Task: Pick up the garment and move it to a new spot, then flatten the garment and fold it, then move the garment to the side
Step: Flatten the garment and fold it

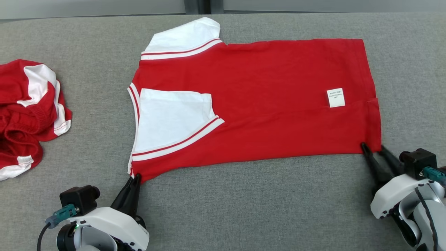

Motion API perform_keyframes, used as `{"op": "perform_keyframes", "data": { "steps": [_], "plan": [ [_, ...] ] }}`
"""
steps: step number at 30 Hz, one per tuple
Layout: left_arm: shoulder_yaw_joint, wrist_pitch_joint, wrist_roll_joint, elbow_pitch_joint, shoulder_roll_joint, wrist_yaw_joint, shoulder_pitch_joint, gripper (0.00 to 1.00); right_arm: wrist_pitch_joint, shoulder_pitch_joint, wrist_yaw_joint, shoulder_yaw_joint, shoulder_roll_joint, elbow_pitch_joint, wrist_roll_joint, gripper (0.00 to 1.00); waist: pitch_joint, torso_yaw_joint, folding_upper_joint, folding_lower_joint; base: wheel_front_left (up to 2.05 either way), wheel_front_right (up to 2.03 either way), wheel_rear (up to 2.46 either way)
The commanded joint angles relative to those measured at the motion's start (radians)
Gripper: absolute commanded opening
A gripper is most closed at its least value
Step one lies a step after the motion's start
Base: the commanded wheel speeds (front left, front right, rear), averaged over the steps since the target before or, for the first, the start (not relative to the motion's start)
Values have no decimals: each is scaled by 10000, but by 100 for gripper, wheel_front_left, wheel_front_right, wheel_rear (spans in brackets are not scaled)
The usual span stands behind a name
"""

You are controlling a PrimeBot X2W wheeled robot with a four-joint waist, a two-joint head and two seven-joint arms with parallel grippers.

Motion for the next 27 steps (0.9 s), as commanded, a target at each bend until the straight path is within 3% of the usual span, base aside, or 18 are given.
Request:
{"op": "perform_keyframes", "data": {
  "steps": [1,12,20,27],
  "plan": [
    [-8,-36,103,69,123,-46,-114,0,47,170,-3,116,-122,156,169,0,-33,32,0,0,0,0,0],
    [4,-12,-117,-664,543,-92,774,0,34,1425,-5,553,-1198,-1141,1659,0,-306,-6,0,0,0,0,0],
    [-159,587,-418,-2005,1184,330,1800,0,96,2973,-5,415,-1829,-1949,2170,0,-507,198,0,0,0,0,0],
    [-220,1059,-677,-2796,1545,716,2379,0,748,4301,-5,-188,-1914,-2820,2114,0,-617,332,0,0,0,0,0]
  ]
}}
